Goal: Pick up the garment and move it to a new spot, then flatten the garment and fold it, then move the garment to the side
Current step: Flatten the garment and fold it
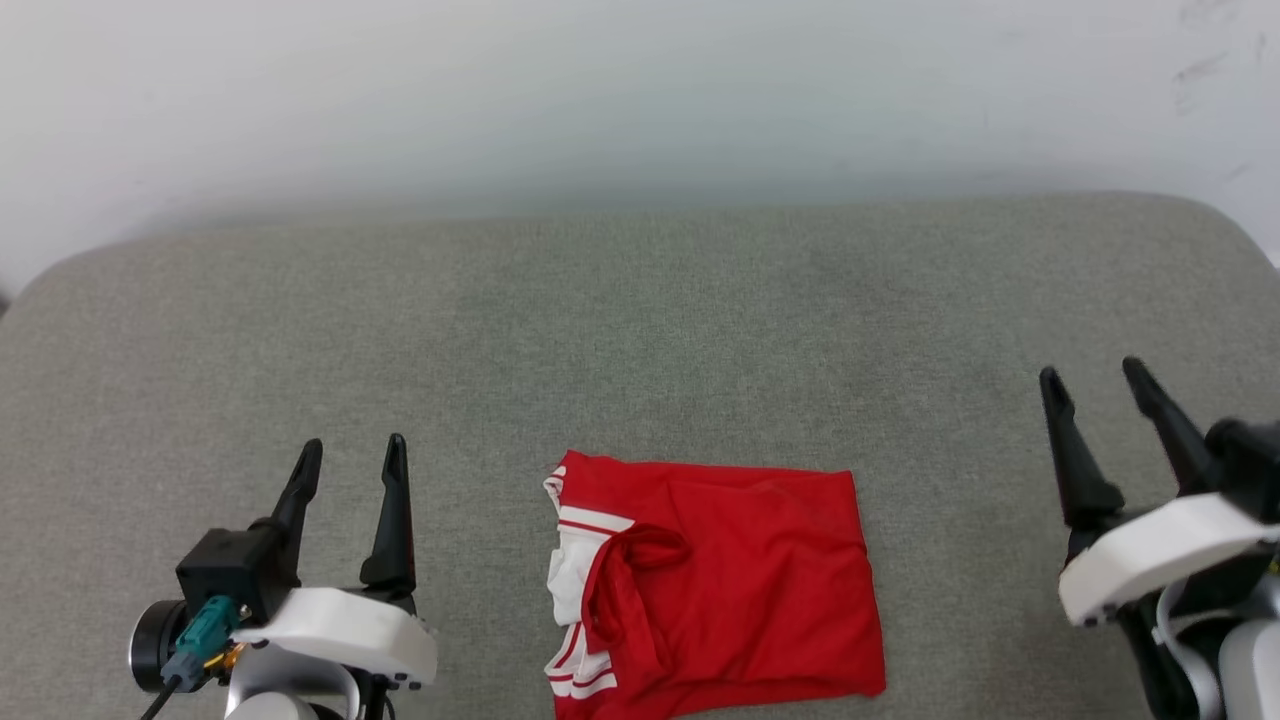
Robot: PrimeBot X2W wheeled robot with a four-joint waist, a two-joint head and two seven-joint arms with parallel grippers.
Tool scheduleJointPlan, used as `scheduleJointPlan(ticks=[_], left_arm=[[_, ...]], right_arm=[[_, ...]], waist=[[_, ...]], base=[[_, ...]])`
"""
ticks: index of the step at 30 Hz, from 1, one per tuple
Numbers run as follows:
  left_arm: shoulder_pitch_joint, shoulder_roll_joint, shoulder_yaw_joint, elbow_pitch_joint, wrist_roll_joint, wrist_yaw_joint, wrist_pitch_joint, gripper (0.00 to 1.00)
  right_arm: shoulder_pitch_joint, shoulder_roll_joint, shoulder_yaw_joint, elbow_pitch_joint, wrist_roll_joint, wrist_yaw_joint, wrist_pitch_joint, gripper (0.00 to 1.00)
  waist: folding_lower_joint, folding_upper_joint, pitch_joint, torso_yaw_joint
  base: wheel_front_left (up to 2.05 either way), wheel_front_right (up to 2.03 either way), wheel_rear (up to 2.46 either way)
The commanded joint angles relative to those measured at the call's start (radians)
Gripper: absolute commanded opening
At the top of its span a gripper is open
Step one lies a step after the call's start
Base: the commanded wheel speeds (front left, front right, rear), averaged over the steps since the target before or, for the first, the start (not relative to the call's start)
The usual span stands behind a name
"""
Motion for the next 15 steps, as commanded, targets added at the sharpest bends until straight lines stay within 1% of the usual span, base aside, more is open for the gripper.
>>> scheduleJointPlan(ticks=[1,6,15], left_arm=[[0.021,0.006,0.000,0.004,0.013,0.005,-0.006,1.00],[0.055,0.007,-0.013,0.018,0.025,0.010,-0.010,1.00],[0.078,-0.006,-0.013,0.048,0.026,0.007,-0.017,1.00]], right_arm=[[0.037,0.017,-0.003,-0.019,-0.009,0.000,-0.011,1.00],[0.139,0.064,0.006,-0.062,-0.027,0.000,-0.032,1.00],[0.201,0.094,0.021,-0.108,-0.036,0.000,-0.027,1.00]], waist=[[0.0000,-0.0001,-0.015,0.001],[0.0000,-0.0001,-0.052,0.000],[0.0000,-0.0001,-0.070,-0.009]], base=[[0.00,0.00,0.00],[0.00,0.00,0.00],[0.00,0.00,0.00]])
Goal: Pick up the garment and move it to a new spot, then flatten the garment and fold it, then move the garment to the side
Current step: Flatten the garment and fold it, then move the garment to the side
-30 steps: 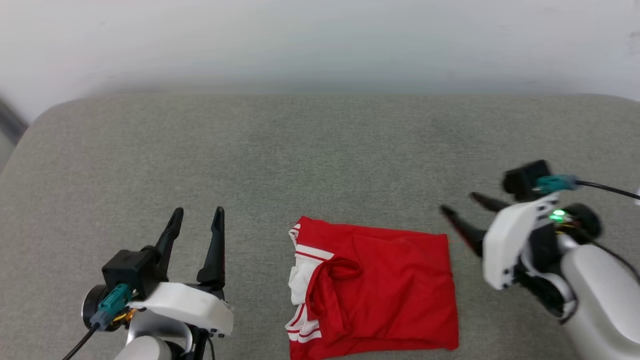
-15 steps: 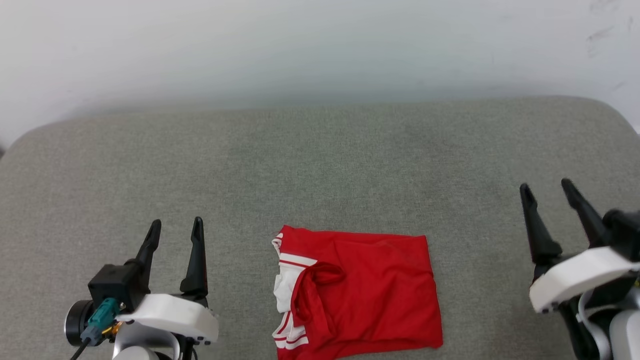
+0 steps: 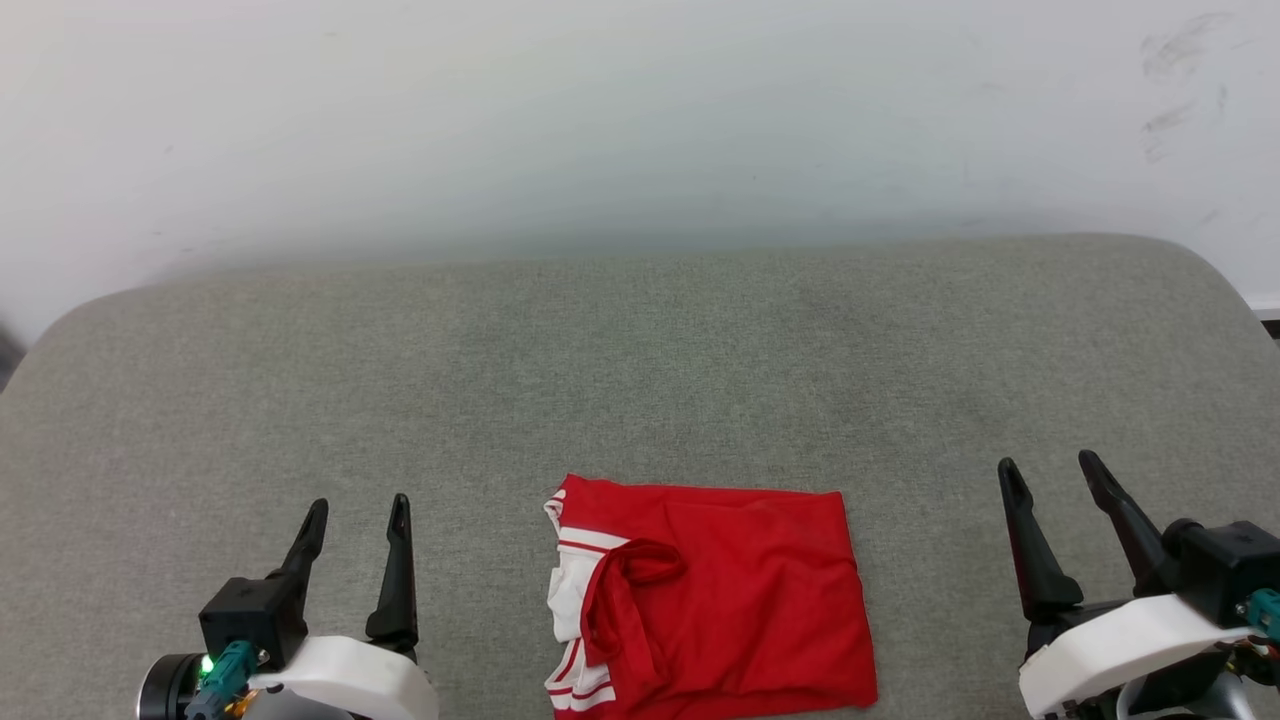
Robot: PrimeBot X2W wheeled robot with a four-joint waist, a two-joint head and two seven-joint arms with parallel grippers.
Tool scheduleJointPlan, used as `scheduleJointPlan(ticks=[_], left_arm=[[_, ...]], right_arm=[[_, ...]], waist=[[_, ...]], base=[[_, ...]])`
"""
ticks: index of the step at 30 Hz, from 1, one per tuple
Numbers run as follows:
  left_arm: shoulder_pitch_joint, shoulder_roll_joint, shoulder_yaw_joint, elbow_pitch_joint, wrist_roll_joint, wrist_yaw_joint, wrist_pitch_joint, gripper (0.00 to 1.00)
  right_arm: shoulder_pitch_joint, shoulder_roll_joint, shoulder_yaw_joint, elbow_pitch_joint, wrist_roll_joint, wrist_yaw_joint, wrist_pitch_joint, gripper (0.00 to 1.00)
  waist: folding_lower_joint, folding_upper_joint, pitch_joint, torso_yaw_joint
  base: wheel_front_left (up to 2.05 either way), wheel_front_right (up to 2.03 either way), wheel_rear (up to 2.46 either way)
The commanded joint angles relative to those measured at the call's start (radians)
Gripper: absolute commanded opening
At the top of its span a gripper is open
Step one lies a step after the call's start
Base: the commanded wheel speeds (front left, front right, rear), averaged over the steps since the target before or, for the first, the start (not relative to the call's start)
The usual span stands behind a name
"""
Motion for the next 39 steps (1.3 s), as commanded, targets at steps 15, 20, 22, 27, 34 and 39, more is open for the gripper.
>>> scheduleJointPlan(ticks=[15,20,22,27,34,39], left_arm=[[-0.015,-0.018,0.026,0.004,0.009,-0.007,-0.011,1.00],[-0.035,-0.028,0.048,-0.013,0.020,-0.015,-0.014,1.00],[-0.042,-0.036,0.053,-0.025,0.026,-0.020,-0.014,1.00],[-0.074,-0.053,0.064,-0.046,0.047,-0.037,-0.015,1.00],[-0.111,-0.077,0.075,-0.045,0.074,-0.061,-0.015,1.00],[-0.125,-0.086,0.079,-0.032,0.087,-0.077,-0.014,1.00]], right_arm=[[0.008,-0.028,-0.073,0.038,0.115,-0.001,0.142,1.00],[-0.034,-0.124,-0.134,0.131,0.246,0.000,0.319,1.00],[-0.047,-0.165,-0.142,0.178,0.306,0.000,0.390,1.00],[-0.094,-0.171,-0.139,0.284,0.456,0.000,0.534,1.00],[-0.178,-0.101,-0.026,0.412,0.687,0.000,0.633,1.00],[-0.229,-0.060,0.051,0.527,0.828,-0.001,0.633,1.00]], waist=[[0.0000,0.0000,0.014,0.010],[0.0000,0.0000,0.041,0.033],[0.0000,0.0000,0.061,0.050],[0.0000,0.0000,0.118,0.087],[0.0000,0.0000,0.183,0.124],[0.0000,0.0000,0.202,0.143]], base=[[0.00,0.00,0.00],[0.00,0.00,0.00],[0.00,0.00,0.00],[0.00,0.00,0.00],[0.00,0.00,0.00],[0.00,0.00,0.00]])
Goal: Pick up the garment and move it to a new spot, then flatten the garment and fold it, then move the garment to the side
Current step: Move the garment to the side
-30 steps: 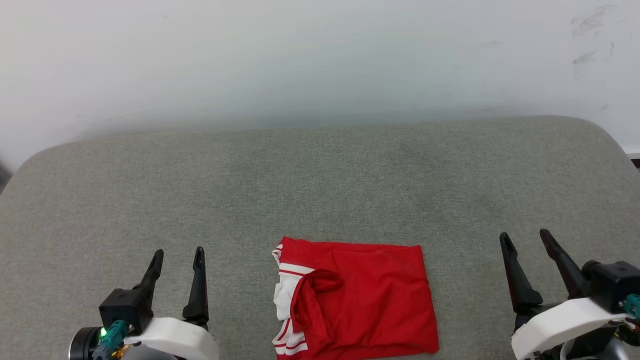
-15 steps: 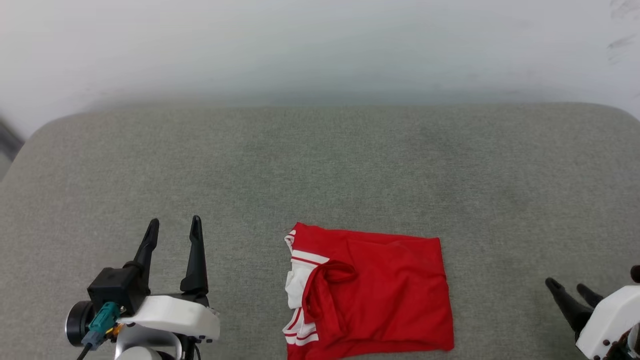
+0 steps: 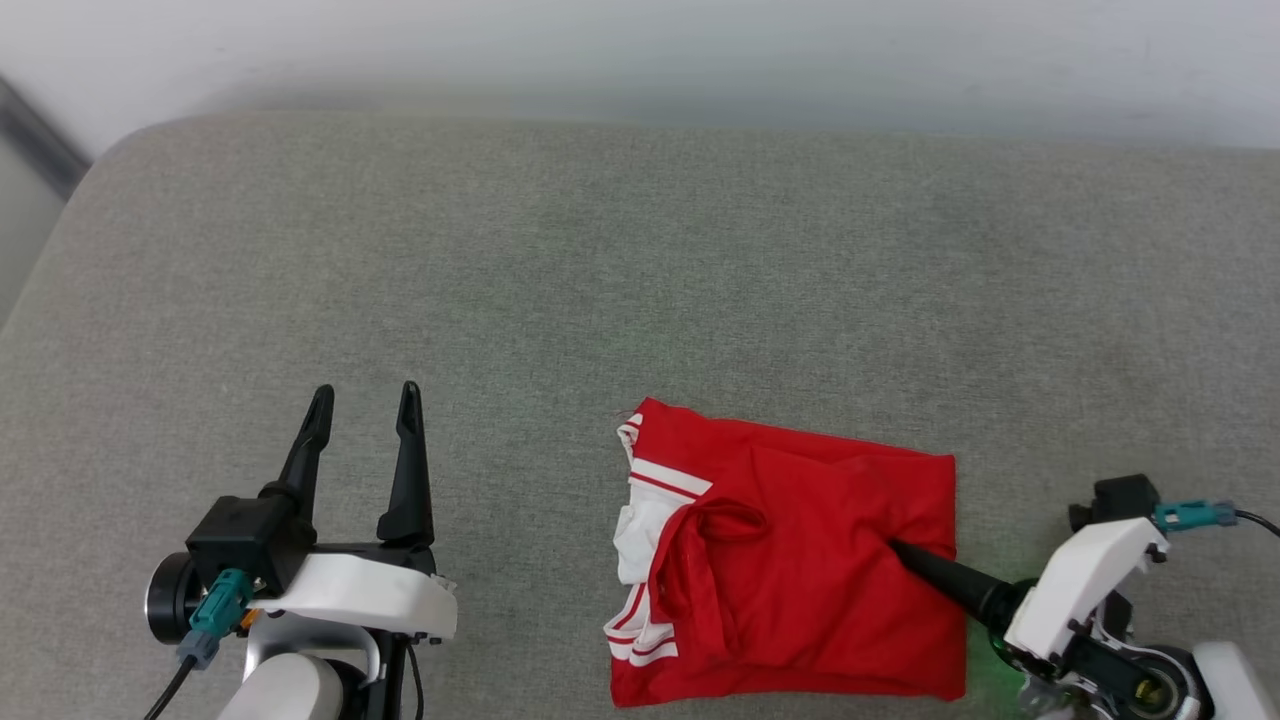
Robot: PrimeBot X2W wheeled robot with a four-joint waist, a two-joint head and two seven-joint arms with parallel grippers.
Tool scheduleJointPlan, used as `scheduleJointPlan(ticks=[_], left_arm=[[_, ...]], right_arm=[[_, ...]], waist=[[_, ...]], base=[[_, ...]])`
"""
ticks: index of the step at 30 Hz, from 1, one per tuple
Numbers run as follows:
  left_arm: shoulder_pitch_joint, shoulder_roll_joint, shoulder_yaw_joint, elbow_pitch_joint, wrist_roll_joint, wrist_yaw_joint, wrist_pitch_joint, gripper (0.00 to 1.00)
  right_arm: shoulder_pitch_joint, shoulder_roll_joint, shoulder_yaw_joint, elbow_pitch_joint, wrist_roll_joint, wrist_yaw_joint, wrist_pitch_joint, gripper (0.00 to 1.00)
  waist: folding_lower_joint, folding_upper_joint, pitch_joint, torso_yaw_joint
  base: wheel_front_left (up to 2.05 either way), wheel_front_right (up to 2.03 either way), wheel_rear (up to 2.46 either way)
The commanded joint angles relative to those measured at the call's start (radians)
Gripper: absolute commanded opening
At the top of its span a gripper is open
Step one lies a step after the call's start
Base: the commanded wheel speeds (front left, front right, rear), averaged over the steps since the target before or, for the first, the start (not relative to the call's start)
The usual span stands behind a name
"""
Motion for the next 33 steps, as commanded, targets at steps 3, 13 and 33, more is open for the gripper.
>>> scheduleJointPlan(ticks=[3,13,33], left_arm=[[-0.016,-0.004,0.005,0.012,0.011,-0.010,-0.004,1.00],[0.024,-0.004,0.009,0.030,0.015,-0.006,-0.004,1.00],[0.018,-0.003,-0.003,-0.032,0.039,-0.026,0.003,1.00]], right_arm=[[-0.022,0.023,0.067,0.081,0.076,-0.002,-0.003,0.82],[-0.077,-0.103,0.230,0.073,0.014,-0.001,-0.149,0.00],[-0.288,-0.240,0.342,0.033,-0.546,-0.001,-0.189,0.00]], waist=[[0.0000,0.0000,0.007,0.015],[0.0000,0.0000,-0.066,-0.015],[0.0000,0.0000,-0.024,-0.425]], base=[[0.00,0.00,0.00],[0.00,0.00,0.00],[0.00,0.00,0.00]])
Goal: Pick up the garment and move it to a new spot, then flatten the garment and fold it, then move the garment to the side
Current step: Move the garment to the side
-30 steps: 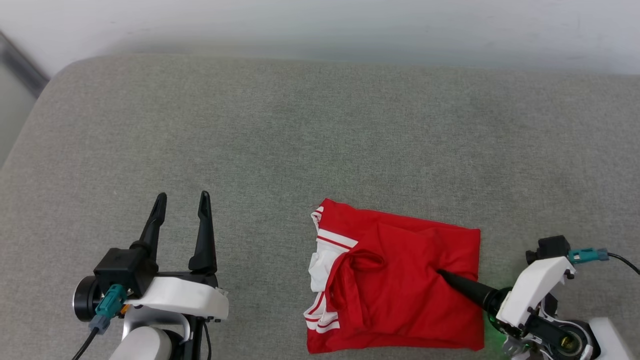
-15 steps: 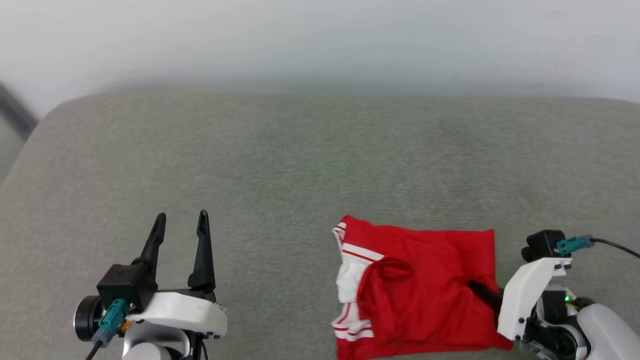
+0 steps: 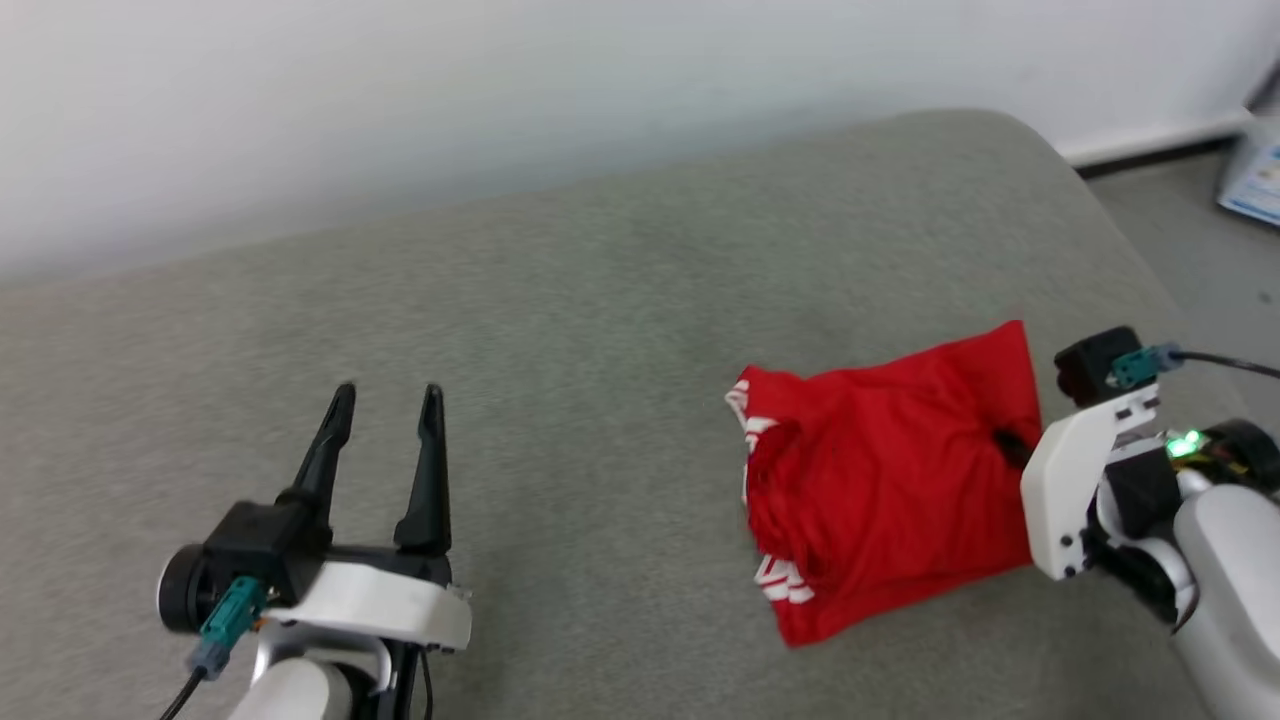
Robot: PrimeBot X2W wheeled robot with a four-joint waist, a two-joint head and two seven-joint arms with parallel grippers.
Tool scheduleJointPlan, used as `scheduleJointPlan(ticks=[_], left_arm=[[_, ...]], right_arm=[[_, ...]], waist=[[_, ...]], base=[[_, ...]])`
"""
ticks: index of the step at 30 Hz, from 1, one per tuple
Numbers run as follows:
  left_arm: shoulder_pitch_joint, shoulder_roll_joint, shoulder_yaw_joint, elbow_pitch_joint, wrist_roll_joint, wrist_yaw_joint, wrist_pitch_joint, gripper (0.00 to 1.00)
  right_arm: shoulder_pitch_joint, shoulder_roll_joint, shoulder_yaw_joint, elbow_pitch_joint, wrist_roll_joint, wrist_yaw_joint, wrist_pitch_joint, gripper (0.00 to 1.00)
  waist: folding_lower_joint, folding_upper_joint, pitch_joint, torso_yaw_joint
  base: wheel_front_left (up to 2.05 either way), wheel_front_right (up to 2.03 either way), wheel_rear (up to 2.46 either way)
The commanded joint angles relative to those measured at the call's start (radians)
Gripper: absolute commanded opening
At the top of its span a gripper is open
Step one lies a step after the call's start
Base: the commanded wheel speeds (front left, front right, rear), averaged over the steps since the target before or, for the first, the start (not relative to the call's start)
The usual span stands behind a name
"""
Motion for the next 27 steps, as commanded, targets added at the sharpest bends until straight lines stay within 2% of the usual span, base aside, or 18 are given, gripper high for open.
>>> scheduleJointPlan(ticks=[1,5,9,17,20,21,22,23,24,27], left_arm=[[-0.028,0.009,-0.004,-0.007,0.012,-0.007,0.005,1.00],[-0.088,0.030,-0.022,-0.035,0.041,-0.021,0.030,1.00],[-0.159,0.051,-0.041,-0.063,0.071,-0.040,0.068,1.00],[-0.301,0.072,-0.074,-0.112,0.119,-0.074,0.130,1.00],[-0.340,0.075,-0.083,-0.122,0.130,-0.083,0.148,1.00],[-0.349,0.076,-0.084,-0.124,0.131,-0.084,0.151,1.00],[-0.357,0.079,-0.086,-0.124,0.134,-0.087,0.156,1.00],[-0.366,0.079,-0.088,-0.127,0.137,-0.089,0.159,1.00],[-0.372,0.082,-0.088,-0.126,0.139,-0.090,0.163,1.00],[-0.384,0.086,-0.090,-0.125,0.142,-0.094,0.166,1.00]], right_arm=[[-0.036,-0.011,-0.009,-0.010,-0.022,-0.001,-0.009,0.00],[-0.091,-0.025,-0.041,-0.007,-0.071,-0.001,-0.027,0.00],[-0.150,-0.051,-0.095,0.026,-0.119,-0.001,-0.074,0.00],[-0.279,-0.053,-0.316,0.175,-0.221,-0.001,-0.229,0.00],[-0.317,-0.030,-0.392,0.236,-0.268,-0.001,-0.302,0.00],[-0.330,-0.021,-0.415,0.256,-0.286,-0.001,-0.326,0.04],[-0.340,-0.013,-0.436,0.279,-0.304,-0.001,-0.350,0.40],[-0.351,-0.007,-0.458,0.299,-0.322,-0.001,-0.378,0.95],[-0.363,0.003,-0.484,0.318,-0.341,-0.001,-0.408,1.00],[-0.377,0.029,-0.552,0.377,-0.397,-0.001,-0.491,1.00]], waist=[[0.0000,0.0000,0.079,-0.109],[0.0000,0.0000,0.163,-0.170],[0.0000,0.0000,0.255,-0.194],[0.0000,0.0000,0.428,-0.163],[0.0000,0.0000,0.478,-0.149],[0.0000,0.0000,0.492,-0.145],[0.0000,0.0000,0.503,-0.141],[0.0000,0.0000,0.515,-0.136],[0.0000,0.0000,0.524,-0.133],[0.0000,0.0000,0.538,-0.125]], base=[[0.00,0.00,0.00],[0.00,0.00,0.00],[0.00,0.00,0.00],[0.00,0.00,0.00],[0.00,0.00,0.00],[0.00,0.00,0.00],[0.00,0.00,0.00],[0.00,0.00,0.00],[0.00,0.00,0.00],[0.00,0.00,0.00]])
